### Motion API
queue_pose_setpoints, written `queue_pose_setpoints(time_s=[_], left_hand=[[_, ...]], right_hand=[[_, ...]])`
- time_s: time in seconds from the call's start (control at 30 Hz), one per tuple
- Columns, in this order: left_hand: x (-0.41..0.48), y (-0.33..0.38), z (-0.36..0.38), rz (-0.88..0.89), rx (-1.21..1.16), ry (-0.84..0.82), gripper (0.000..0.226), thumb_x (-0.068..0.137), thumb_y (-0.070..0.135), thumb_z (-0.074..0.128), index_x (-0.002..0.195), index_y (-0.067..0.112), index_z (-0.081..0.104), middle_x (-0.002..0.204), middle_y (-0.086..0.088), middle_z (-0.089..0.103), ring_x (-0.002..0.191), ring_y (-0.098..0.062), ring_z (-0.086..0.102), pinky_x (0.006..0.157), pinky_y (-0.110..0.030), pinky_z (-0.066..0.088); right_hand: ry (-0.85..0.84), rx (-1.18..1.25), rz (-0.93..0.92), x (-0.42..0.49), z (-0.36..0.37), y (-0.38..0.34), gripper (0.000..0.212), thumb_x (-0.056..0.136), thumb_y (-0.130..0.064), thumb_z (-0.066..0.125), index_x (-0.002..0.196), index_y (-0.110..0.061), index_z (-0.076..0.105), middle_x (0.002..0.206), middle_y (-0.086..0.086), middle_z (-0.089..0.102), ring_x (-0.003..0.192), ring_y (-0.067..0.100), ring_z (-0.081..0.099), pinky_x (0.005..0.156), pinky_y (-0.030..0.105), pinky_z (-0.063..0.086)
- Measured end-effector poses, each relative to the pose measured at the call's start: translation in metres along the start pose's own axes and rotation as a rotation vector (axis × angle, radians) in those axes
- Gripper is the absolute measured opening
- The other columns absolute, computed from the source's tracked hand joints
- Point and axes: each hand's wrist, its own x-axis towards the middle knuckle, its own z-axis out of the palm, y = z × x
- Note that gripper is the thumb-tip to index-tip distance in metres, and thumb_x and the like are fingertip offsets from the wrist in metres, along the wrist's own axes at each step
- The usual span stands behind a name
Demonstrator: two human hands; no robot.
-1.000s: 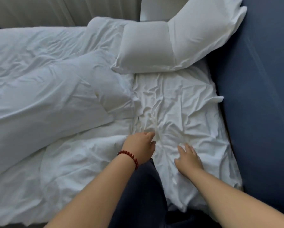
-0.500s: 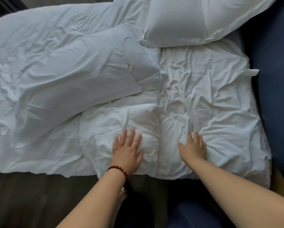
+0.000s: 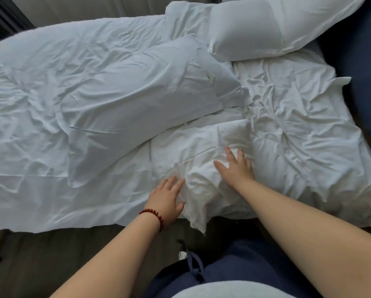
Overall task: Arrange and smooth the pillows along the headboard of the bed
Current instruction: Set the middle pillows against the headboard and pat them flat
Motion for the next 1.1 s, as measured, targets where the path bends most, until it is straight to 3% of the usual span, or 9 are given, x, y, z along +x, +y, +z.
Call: queue_pose_setpoints(time_s=[0.17, 0.3, 0.4, 0.5, 0.6, 0.73, 0.8, 0.9, 1.1], left_hand=[[0.021, -0.012, -0.005, -0.299, -0.78, 0.097, 0.09, 0.09, 0.054, 0.061, 0.158, 0.02, 0.013, 0.163, -0.001, 0.019, 0.149, -0.021, 0.022, 0.12, -0.041, 0.023], [0.05, -0.006, 0.008, -0.54, -1.335, 0.026, 0.101, 0.069, 0.059, 0.079, 0.15, 0.02, 0.032, 0.147, -0.001, 0.047, 0.129, -0.022, 0.05, 0.106, -0.042, 0.044], [0.054, -0.002, 0.017, -0.534, -1.523, -0.054, 0.049, 0.079, 0.042, 0.079, 0.12, 0.028, 0.056, 0.106, 0.01, 0.065, 0.093, -0.009, 0.06, 0.084, -0.03, 0.047], [0.047, -0.008, 0.033, -0.479, -1.596, -0.086, 0.056, 0.072, 0.042, 0.083, 0.12, 0.025, 0.059, 0.116, 0.001, 0.07, 0.103, -0.018, 0.066, 0.087, -0.036, 0.05], [0.027, -0.023, 0.037, -0.497, -1.745, 0.019, 0.049, 0.077, 0.031, 0.081, 0.12, 0.015, 0.062, 0.111, -0.005, 0.074, 0.098, -0.024, 0.073, 0.075, -0.038, 0.058], [-0.007, -0.056, 0.022, -0.475, -1.612, 0.09, 0.028, 0.088, 0.029, 0.072, 0.11, 0.017, 0.061, 0.105, -0.004, 0.072, 0.095, -0.025, 0.07, 0.078, -0.039, 0.056], [-0.021, -0.074, 0.016, -0.469, -1.477, 0.128, 0.035, 0.088, 0.036, 0.071, 0.114, 0.016, 0.057, 0.105, -0.002, 0.067, 0.094, -0.022, 0.066, 0.083, -0.039, 0.054], [-0.039, -0.093, 0.015, -0.446, -1.161, 0.157, 0.051, 0.088, 0.048, 0.068, 0.124, 0.015, 0.051, 0.112, -0.001, 0.062, 0.098, -0.022, 0.062, 0.092, -0.041, 0.053], [-0.065, -0.113, 0.02, -0.409, -1.143, 0.203, 0.015, 0.099, 0.035, 0.055, 0.106, 0.023, 0.056, 0.105, 0.003, 0.064, 0.095, -0.014, 0.063, 0.097, -0.045, 0.051]], right_hand=[[0.116, 0.328, 0.157, 0.003, -0.005, 0.023, 0.082, 0.091, -0.067, 0.043, 0.157, -0.031, 0.01, 0.164, 0.006, 0.01, 0.149, 0.029, 0.014, 0.121, 0.043, 0.013], [0.023, 0.337, 0.032, -0.011, 0.009, 0.037, 0.108, 0.07, -0.081, 0.048, 0.155, -0.037, 0.0, 0.165, 0.005, -0.007, 0.152, 0.024, 0.001, 0.122, 0.047, 0.008], [-0.022, 0.267, -0.092, -0.031, 0.025, 0.056, 0.117, 0.053, -0.088, 0.06, 0.145, -0.059, -0.008, 0.163, -0.005, -0.017, 0.151, 0.023, 0.001, 0.122, 0.048, 0.013], [0.03, 0.275, -0.131, -0.04, 0.035, 0.067, 0.104, 0.063, -0.068, 0.074, 0.145, -0.061, 0.01, 0.164, -0.008, -0.008, 0.151, 0.024, 0.006, 0.122, 0.045, 0.015], [0.137, 0.353, -0.084, -0.042, 0.027, 0.053, 0.083, 0.072, -0.056, 0.074, 0.145, -0.047, 0.036, 0.164, -0.005, 0.008, 0.149, 0.024, 0.012, 0.121, 0.043, 0.015], [0.24, 0.279, -0.135, -0.069, 0.027, 0.025, 0.085, 0.07, -0.076, 0.058, 0.144, -0.035, 0.045, 0.162, 0.0, 0.02, 0.149, 0.023, 0.01, 0.122, 0.043, 0.01], [0.267, 0.215, -0.149, -0.088, 0.042, 0.007, 0.093, 0.068, -0.089, 0.045, 0.143, -0.034, 0.046, 0.161, -0.001, 0.024, 0.149, 0.022, 0.01, 0.122, 0.042, 0.006], [0.227, 0.154, -0.139, -0.115, 0.071, -0.022, 0.077, 0.079, -0.079, 0.044, 0.144, -0.036, 0.044, 0.161, -0.002, 0.024, 0.15, 0.019, 0.008, 0.122, 0.044, 0.005], [0.17, 0.11, -0.197, -0.139, 0.106, -0.074, 0.062, 0.09, -0.064, 0.049, 0.145, -0.034, 0.043, 0.16, -0.003, 0.026, 0.15, 0.02, 0.009, 0.121, 0.046, 0.01]])
